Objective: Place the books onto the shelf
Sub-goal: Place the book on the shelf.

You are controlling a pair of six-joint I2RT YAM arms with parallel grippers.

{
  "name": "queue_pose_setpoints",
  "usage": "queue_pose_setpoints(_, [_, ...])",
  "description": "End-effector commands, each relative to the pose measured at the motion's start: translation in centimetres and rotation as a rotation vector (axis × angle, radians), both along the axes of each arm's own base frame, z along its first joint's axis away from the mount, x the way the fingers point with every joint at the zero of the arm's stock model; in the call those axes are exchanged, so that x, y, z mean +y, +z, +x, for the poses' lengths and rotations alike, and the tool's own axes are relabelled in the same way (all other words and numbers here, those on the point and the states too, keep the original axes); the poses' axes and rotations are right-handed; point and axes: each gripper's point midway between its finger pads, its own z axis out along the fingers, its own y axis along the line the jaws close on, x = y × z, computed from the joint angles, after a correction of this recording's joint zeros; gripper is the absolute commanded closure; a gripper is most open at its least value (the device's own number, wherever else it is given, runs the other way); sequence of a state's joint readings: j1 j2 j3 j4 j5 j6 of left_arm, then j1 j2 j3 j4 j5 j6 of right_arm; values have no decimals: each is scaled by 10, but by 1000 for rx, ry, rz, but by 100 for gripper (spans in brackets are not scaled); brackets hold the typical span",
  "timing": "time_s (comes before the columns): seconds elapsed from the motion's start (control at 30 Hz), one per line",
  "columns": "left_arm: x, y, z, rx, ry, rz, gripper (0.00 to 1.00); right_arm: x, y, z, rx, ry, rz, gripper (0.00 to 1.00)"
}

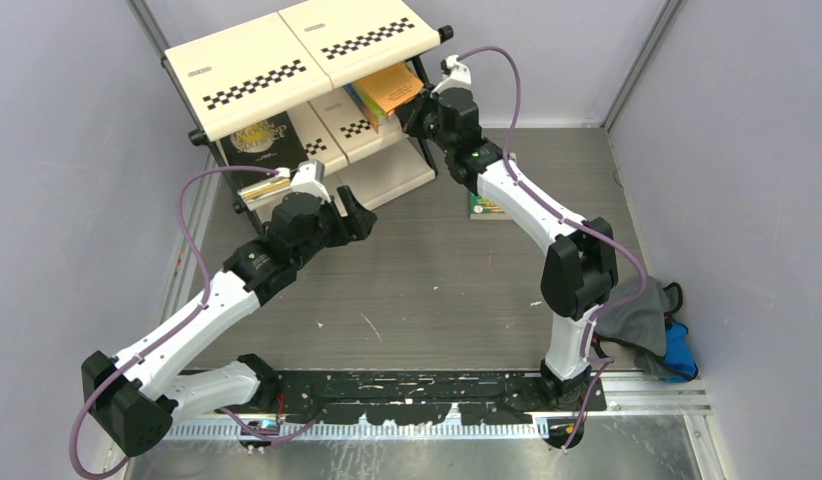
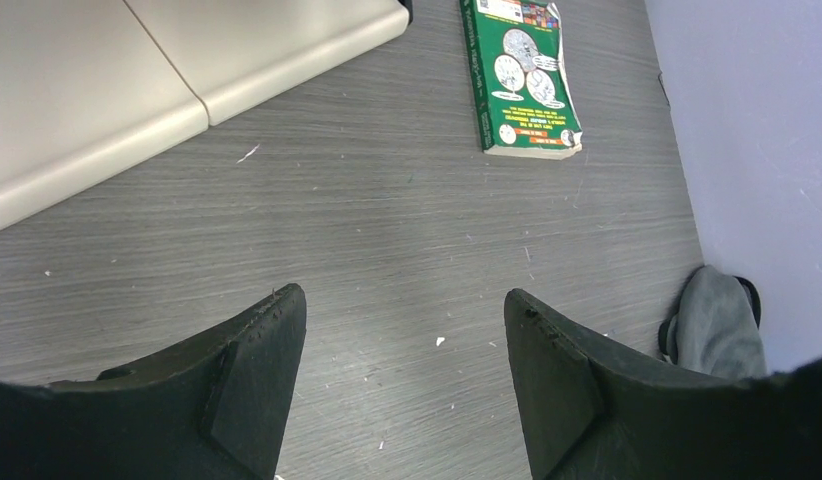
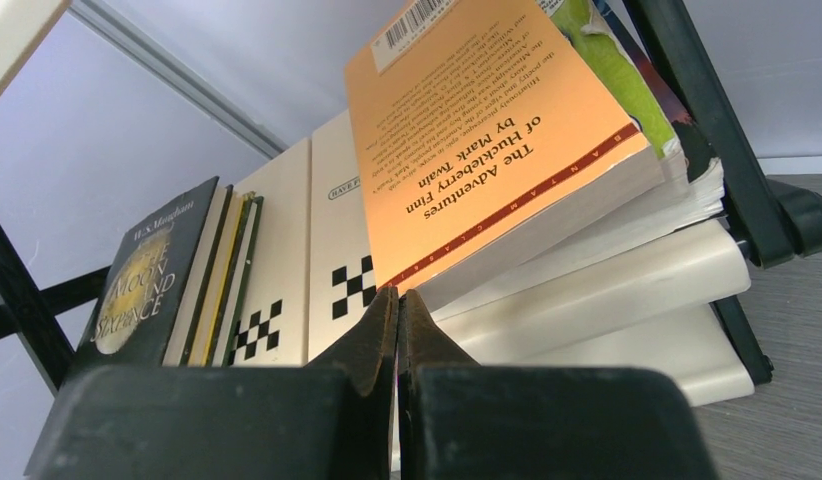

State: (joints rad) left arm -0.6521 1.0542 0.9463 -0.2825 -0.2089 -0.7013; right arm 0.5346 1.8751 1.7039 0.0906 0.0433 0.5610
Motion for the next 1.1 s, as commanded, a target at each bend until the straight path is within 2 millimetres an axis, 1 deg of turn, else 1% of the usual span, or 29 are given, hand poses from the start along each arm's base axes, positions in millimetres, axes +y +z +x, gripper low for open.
queue_pose_setpoints(0.0, [0,27,7,-64,9,-20,27,1,21,4,-60,-9,55,99])
queue_pose_setpoints(0.4, [-1,23,8,-56,8,-18,27,0,15,5,-51,-11,57,99])
queue_pose_setpoints(0.57, [-1,21,8,-53,8,-16,27,1,9,6,-40,-8,54,99])
queue_pose_setpoints(0.8, [0,19,7,-51,7,-9,27,5,2,10,-28,-3,60,99])
queue_pose_setpoints(1.07, [1,19,6,-58,7,-4,27,10,2,14,-25,4,71,99])
